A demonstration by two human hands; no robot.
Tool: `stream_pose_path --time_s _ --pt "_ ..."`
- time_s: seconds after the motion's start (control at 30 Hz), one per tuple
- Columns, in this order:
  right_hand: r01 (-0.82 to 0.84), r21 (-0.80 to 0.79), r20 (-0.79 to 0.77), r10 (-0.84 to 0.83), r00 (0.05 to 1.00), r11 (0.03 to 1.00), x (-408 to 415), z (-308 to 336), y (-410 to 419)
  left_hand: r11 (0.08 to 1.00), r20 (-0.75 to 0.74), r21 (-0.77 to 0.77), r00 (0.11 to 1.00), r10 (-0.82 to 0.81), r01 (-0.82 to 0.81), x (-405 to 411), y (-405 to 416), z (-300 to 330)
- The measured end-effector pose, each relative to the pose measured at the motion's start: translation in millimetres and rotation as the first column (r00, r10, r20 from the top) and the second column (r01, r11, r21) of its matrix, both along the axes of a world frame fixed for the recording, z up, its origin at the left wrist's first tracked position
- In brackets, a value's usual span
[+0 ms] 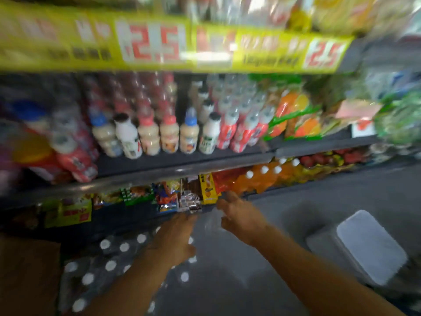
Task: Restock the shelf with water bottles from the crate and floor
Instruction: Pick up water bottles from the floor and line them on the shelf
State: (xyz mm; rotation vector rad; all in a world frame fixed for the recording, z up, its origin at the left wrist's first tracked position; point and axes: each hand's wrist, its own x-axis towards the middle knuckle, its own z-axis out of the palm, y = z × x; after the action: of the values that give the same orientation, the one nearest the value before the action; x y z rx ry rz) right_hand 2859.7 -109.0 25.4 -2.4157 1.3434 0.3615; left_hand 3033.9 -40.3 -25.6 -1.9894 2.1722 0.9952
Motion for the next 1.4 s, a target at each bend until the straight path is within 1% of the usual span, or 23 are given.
stream_pose_path --time_s 0.07,0.13,0.27,0.37,0.43,0.5,0.6,0.73,0.8,0.93,1.07,1.17,1.2,1.33,1.4 --pt "-0.031 -0.05 0.029 0.032 0.999 0.998 -2 77 8 1.0 -0.012 -0.024 1.0 -0.006 0.006 0 7 59" --pt "-0.048 -0.096 0.064 0.054 0.996 0.994 -2 154 18 0.994 -0.024 -0.105 0.999 -0.033 0.031 4 12 120" --pt "-0.075 -0.21 0.153 0.108 0.982 0.975 5 297 53 0.975 -0.027 -0.209 0.996 -0.083 0.075 13 27 246" --pt "-0.101 -0.292 0.213 0.168 0.963 0.951 15 376 73 0.968 -0.163 -0.247 0.983 -0.081 0.039 17 36 306" --pt "-0.118 -0.315 0.258 0.205 0.944 0.942 24 431 89 0.955 -0.245 -0.295 0.966 -0.083 0.008 25 48 350" --pt "-0.15 -0.354 0.276 0.256 0.926 0.923 35 481 105 0.947 -0.309 -0.32 0.945 -0.107 0.003 33 65 397" --pt "-0.167 -0.394 0.309 0.302 0.902 0.904 49 544 125 0.941 -0.416 -0.337 0.902 -0.118 -0.032 48 87 446" --pt "-0.198 -0.395 0.322 0.337 0.885 0.897 68 606 148 0.92 -0.492 -0.378 0.864 -0.104 -0.105 67 112 505" --pt "-0.19 -0.405 0.33 0.337 0.882 0.894 79 631 152 0.905 -0.496 -0.401 0.864 -0.088 -0.138 75 117 531" --pt "-0.084 -0.416 0.413 0.27 0.87 0.906 97 678 145 0.848 -0.461 -0.489 0.886 -0.055 -0.202 90 112 583" --pt "0.029 -0.365 0.506 0.172 0.845 0.931 110 717 128 0.788 -0.471 -0.556 0.881 -0.037 -0.264 99 93 637" --pt "0.035 -0.222 0.634 0.117 0.764 0.974 118 739 111 0.77 -0.507 -0.558 0.861 -0.023 -0.308 103 73 675" --pt "0.029 -0.199 0.658 0.112 0.745 0.98 119 746 103 0.763 -0.516 -0.56 0.856 -0.015 -0.324 104 66 687" --pt "0.04 -0.221 0.676 0.123 0.727 0.974 129 782 66 0.719 -0.526 -0.586 0.85 0.014 -0.374 107 32 728" --pt "0.063 -0.269 0.678 0.143 0.721 0.961 137 802 44 0.706 -0.527 -0.593 0.849 0.023 -0.387 109 12 747"
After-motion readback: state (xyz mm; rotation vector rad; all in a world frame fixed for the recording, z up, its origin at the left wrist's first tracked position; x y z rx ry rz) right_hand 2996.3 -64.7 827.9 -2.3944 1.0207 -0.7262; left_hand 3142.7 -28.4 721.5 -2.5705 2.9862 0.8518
